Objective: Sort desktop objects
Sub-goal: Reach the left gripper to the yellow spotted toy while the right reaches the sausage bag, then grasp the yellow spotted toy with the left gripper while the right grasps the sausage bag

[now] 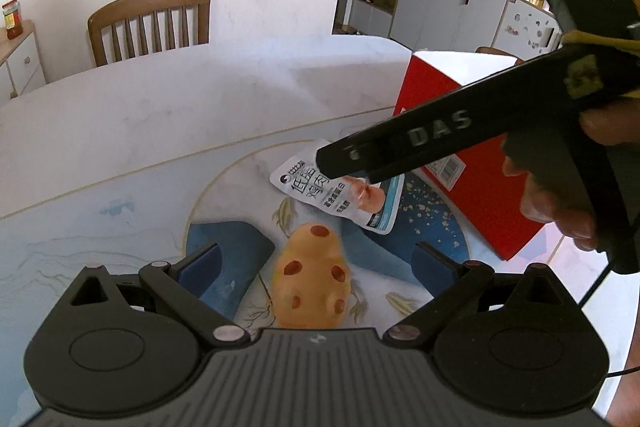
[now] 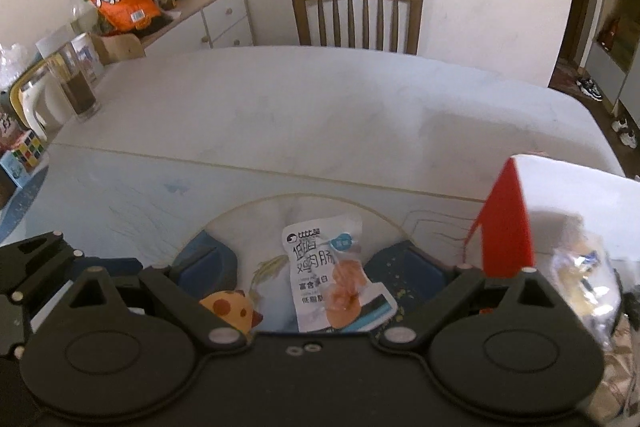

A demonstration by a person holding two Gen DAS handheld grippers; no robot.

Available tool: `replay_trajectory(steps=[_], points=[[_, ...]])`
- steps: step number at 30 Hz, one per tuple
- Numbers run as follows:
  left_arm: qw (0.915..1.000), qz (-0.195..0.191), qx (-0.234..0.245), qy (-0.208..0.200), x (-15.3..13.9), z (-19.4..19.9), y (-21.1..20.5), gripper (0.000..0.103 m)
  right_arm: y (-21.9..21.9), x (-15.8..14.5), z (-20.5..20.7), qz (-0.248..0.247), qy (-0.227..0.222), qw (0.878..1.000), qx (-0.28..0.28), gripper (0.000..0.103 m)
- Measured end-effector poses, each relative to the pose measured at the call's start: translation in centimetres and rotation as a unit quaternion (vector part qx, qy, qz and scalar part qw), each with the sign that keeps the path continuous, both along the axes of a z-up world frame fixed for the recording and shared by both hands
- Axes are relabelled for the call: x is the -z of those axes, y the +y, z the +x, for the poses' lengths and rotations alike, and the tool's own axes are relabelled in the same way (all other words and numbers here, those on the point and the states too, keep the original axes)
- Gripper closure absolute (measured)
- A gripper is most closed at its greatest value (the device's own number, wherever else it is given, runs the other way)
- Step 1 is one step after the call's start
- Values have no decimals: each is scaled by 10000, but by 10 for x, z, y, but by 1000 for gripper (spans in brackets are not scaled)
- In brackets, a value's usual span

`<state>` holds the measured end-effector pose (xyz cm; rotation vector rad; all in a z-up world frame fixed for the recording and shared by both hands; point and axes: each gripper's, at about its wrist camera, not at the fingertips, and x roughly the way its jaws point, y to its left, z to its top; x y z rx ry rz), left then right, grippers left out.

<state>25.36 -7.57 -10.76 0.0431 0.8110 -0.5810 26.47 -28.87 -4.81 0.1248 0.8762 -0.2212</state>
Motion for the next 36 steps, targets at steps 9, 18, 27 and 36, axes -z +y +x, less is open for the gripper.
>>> replay_trajectory(steps=[9,18,27,36], points=[[9998,-14,113,160,17,8,-4,3,-12,27,21,6,312,9995,14,10],[9994,86,96,313,27,13,-4,3,-18,44,37,50,514,9987,-51,12],[9993,150,133,302,31,11,-5,9,-20,58,45,10,650,9979,28,20],[9988,323,135,336,35,12,-7,25,-15,65,49,-296,655,9974,-86,26]])
